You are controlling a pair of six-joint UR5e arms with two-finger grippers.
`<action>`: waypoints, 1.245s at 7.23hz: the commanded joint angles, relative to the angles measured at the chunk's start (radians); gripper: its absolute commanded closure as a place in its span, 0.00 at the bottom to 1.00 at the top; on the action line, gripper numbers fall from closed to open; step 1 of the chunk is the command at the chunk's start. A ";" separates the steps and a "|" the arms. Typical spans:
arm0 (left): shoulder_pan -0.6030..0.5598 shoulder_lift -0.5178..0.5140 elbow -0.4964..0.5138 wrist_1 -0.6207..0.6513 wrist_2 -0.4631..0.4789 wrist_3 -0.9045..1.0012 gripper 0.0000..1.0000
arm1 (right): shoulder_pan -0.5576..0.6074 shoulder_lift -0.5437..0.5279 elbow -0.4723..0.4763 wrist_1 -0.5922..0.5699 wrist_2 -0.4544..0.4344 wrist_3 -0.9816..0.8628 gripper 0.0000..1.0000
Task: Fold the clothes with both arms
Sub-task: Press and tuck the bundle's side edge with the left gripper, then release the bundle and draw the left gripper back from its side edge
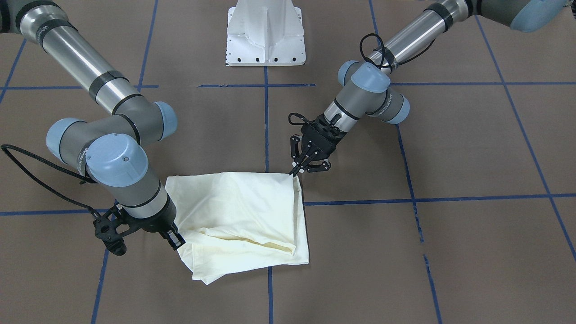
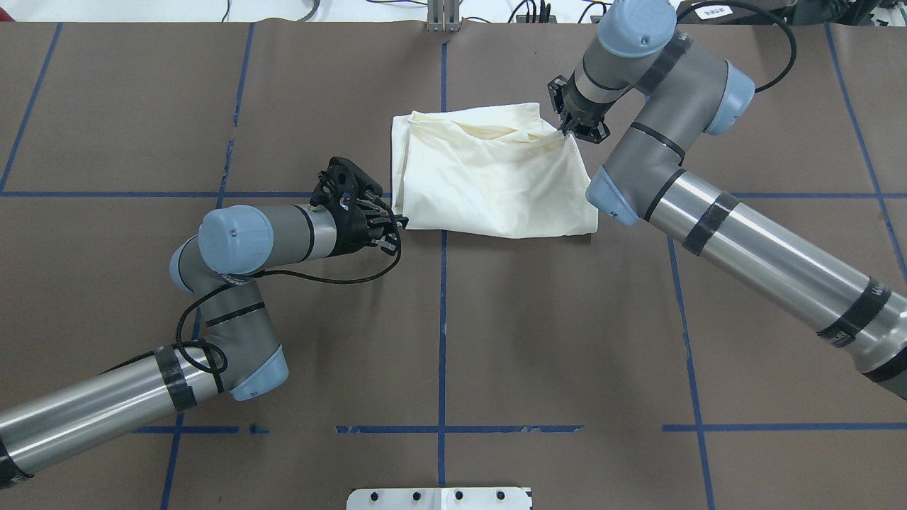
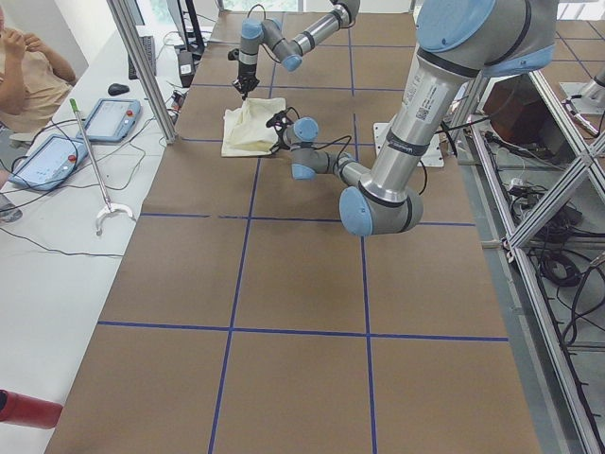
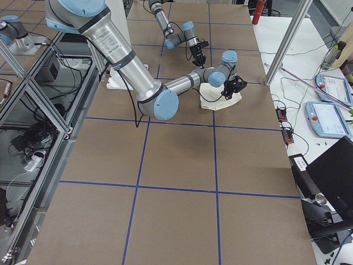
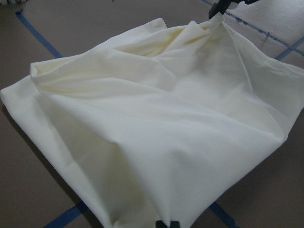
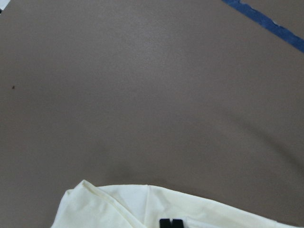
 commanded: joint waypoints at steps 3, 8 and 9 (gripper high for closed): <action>0.021 0.021 -0.008 -0.060 -0.002 -0.010 1.00 | -0.002 0.007 -0.007 0.001 0.000 0.000 1.00; 0.030 0.059 -0.088 -0.046 -0.028 -0.076 0.33 | -0.005 0.019 -0.009 0.003 0.000 0.002 1.00; 0.026 0.108 -0.150 -0.041 -0.029 -0.108 0.33 | -0.005 0.028 -0.009 0.003 0.000 0.002 1.00</action>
